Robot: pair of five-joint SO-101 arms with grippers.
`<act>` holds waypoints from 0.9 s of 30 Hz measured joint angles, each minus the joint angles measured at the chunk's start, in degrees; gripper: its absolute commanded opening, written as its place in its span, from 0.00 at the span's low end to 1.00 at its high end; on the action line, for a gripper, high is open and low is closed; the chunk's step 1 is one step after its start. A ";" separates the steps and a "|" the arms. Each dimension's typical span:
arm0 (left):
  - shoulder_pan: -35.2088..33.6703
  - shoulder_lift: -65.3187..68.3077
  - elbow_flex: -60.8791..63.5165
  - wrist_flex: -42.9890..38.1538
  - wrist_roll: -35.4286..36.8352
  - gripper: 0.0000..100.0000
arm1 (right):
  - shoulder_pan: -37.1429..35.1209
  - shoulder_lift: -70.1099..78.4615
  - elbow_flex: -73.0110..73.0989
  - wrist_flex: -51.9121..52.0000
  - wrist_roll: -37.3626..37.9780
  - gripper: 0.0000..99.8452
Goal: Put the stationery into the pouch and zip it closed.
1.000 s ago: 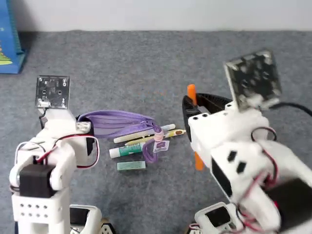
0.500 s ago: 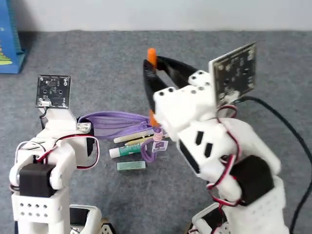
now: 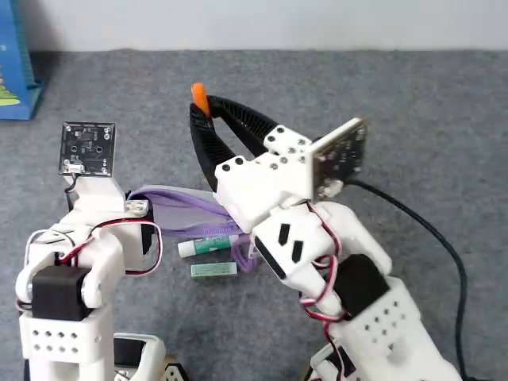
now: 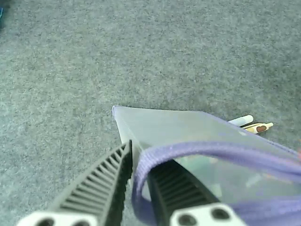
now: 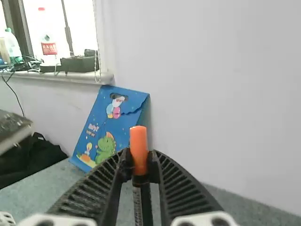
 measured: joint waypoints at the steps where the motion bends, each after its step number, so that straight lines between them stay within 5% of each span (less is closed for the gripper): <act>1: 0.00 0.09 0.00 0.00 0.00 0.01 | 0.09 0.00 1.67 -0.62 0.00 0.01; 17: 0.00 0.18 0.00 0.00 1.85 0.01 | -9.85 -14.59 2.99 -0.79 0.00 0.01; 27: 0.00 0.18 0.00 0.00 2.02 0.01 | -8.35 -14.51 3.16 -1.14 1.41 0.01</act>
